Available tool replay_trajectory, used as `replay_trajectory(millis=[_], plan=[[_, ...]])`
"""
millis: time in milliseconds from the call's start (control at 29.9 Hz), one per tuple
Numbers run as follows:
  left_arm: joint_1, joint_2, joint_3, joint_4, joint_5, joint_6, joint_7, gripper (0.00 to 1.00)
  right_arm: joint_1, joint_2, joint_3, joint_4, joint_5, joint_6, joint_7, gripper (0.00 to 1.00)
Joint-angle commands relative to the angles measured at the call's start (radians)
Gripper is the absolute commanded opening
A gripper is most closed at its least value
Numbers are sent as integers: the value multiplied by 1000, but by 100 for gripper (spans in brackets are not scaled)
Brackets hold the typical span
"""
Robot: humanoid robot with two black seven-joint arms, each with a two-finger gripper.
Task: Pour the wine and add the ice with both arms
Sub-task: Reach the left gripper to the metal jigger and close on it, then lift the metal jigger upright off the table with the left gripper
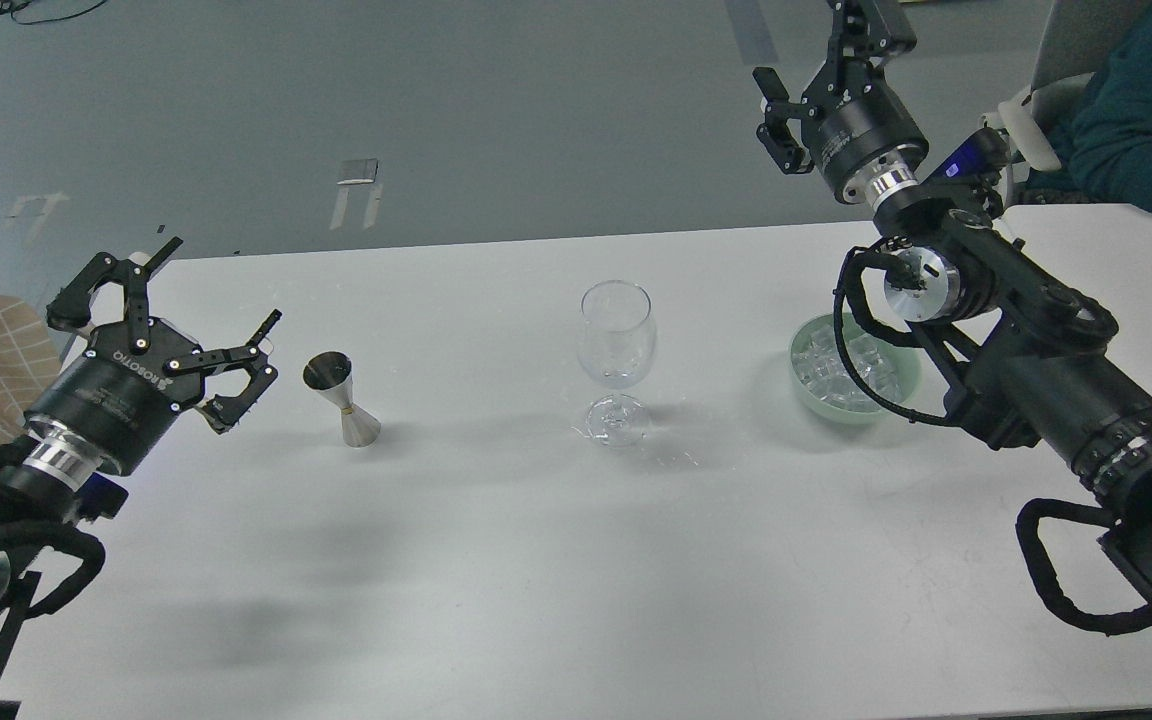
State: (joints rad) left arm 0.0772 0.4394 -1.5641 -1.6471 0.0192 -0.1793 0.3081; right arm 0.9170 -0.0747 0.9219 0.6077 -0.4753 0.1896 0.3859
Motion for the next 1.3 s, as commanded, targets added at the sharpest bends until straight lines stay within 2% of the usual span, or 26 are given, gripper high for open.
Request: replay_trajectory(millis=[0,33,100,200,368,568,769,1270], plan=[[55,-48,-34,-51,-19,20,47,97,-1,0,0,0,0,-2,1,100],[76,-72,-43,-59,-34,35,87,98,-3,0,0,0,0,-4,1,100],[107,-125,-66,-60,-50,52,123,98,-4,0,0,-2,0,-5,-1,100],[142,-175,-80,-60,-50,55,128,98,-6,-2,0,-3,0,-6,1,100],[174,-231,-80,-40,-41,61,120,98,-10,-2,0,-3,0,-5,1,100],[141,-340,-80,69,-16,72,89,98,-10,-2,0,-5,0,-7,-1,100],[64,-384,-76,159,71,148,49,98,-10,-2,0,-8,-2,-7,1,100],[23,-418,-50,220,134,159,49,97,-24,-8,0,-8,-2,-7,-1,100]])
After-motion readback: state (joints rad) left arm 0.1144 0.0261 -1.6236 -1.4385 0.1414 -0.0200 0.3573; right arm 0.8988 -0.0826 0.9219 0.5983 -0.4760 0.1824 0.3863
